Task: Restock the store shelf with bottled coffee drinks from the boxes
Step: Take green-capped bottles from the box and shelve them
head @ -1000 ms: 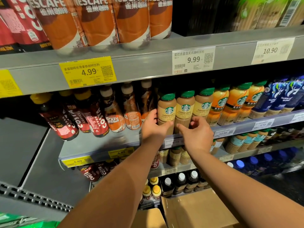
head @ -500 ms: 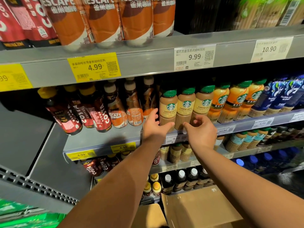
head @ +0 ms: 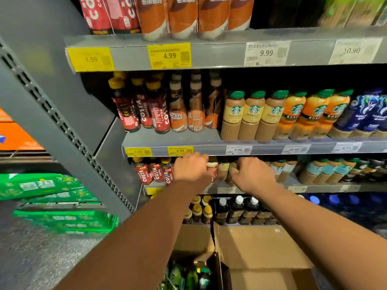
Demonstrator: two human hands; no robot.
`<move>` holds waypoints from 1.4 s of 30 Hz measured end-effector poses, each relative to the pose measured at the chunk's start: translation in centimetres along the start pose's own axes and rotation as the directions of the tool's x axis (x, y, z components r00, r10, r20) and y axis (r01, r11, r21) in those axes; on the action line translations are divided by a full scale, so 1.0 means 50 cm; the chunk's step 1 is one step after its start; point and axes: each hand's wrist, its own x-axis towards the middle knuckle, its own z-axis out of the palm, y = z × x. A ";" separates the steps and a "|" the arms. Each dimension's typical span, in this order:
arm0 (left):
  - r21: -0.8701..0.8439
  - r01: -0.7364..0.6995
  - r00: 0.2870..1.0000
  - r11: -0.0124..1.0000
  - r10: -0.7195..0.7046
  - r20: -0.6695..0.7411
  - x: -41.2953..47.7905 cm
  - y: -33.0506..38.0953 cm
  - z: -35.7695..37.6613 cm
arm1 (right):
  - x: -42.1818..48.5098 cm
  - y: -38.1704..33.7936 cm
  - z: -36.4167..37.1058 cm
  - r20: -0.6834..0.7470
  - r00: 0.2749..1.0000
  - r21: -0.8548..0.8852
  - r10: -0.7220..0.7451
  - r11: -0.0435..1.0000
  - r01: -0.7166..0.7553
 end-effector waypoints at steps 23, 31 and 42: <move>0.073 0.211 0.955 0.975 -0.221 0.199 -0.524 -0.205 0.177 | -0.382 -0.187 0.332 0.246 0.944 -0.093 -0.219 0.964 0.248; 0.018 0.159 0.965 0.987 -0.159 0.210 -0.585 -0.240 0.324 | -0.438 -0.184 0.478 0.414 0.910 -0.055 -0.012 0.998 0.038; -0.165 0.339 0.910 0.926 -0.278 0.308 -0.533 -0.261 0.660 | -0.359 -0.140 0.795 0.480 0.877 0.098 0.017 0.993 -0.073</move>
